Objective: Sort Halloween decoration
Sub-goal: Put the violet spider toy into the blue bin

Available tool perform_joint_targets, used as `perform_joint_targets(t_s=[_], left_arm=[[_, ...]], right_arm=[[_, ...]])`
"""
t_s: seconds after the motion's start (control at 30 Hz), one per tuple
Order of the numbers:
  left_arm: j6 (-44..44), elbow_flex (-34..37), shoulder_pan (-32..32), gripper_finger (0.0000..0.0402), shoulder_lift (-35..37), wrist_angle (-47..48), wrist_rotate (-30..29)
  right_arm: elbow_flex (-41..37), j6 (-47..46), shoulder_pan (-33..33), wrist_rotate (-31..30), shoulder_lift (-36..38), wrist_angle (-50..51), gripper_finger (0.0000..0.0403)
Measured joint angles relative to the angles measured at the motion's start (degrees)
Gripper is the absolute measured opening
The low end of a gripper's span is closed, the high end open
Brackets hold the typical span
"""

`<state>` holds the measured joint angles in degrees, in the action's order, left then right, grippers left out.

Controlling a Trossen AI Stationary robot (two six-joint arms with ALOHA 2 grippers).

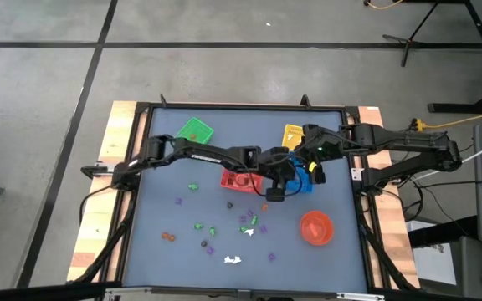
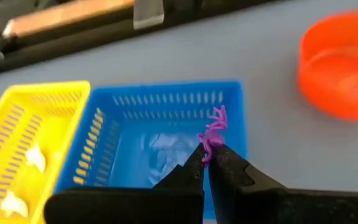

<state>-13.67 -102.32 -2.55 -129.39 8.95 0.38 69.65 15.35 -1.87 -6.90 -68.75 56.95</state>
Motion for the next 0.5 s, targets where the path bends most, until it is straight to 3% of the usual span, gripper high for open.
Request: perform_joint_targets(t_s=[0.5], left_arm=[[-3.2, 0.0, -1.4, 0.0003, -3.9, -3.5, 0.5]], right_arm=[[0.0, 0.0, 0.0, 0.1, 0.0, -0.1, 0.0237]])
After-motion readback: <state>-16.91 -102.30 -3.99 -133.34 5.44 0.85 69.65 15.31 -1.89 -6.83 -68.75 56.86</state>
